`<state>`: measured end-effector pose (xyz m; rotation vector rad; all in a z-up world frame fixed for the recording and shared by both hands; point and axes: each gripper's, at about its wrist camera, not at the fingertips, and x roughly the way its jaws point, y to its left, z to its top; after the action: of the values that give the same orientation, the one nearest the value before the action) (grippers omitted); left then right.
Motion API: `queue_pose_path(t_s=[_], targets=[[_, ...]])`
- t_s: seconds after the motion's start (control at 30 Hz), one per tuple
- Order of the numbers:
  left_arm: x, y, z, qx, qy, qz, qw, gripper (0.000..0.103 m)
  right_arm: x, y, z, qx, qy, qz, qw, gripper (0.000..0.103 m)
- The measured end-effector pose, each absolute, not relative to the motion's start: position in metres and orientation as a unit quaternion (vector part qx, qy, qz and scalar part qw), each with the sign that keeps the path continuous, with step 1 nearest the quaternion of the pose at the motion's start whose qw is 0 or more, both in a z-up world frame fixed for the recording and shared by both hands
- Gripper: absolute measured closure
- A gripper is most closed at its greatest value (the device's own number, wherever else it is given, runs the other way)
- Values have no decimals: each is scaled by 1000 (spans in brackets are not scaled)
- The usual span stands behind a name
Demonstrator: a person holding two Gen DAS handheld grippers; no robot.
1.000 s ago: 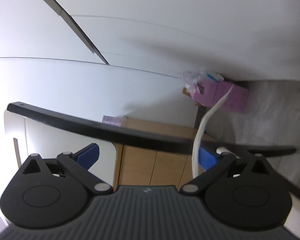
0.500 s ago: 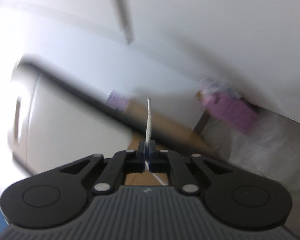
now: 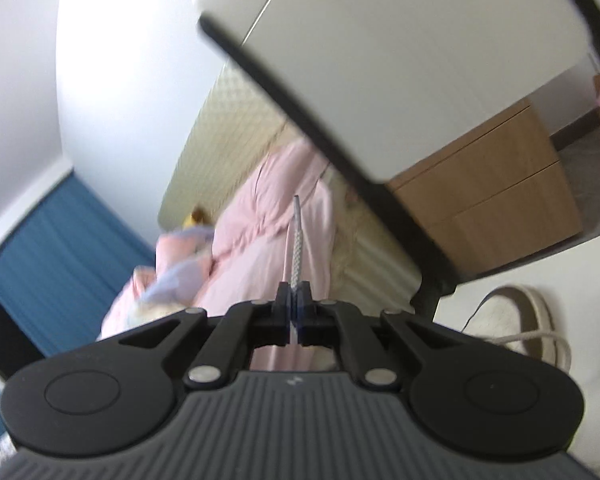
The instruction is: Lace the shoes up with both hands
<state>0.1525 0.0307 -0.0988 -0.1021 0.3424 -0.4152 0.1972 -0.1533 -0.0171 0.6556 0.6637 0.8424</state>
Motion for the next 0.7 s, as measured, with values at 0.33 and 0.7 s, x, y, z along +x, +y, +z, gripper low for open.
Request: queue_pose_path(t_s=[0.33,0.7], targets=[[164,44,-109,-68,216,-191,955,99,197,-130,-10,147,341,353,859,98],[161,48,-109,-61,230,-195,952,97,213,-129,-7,136,298,338,882,100]])
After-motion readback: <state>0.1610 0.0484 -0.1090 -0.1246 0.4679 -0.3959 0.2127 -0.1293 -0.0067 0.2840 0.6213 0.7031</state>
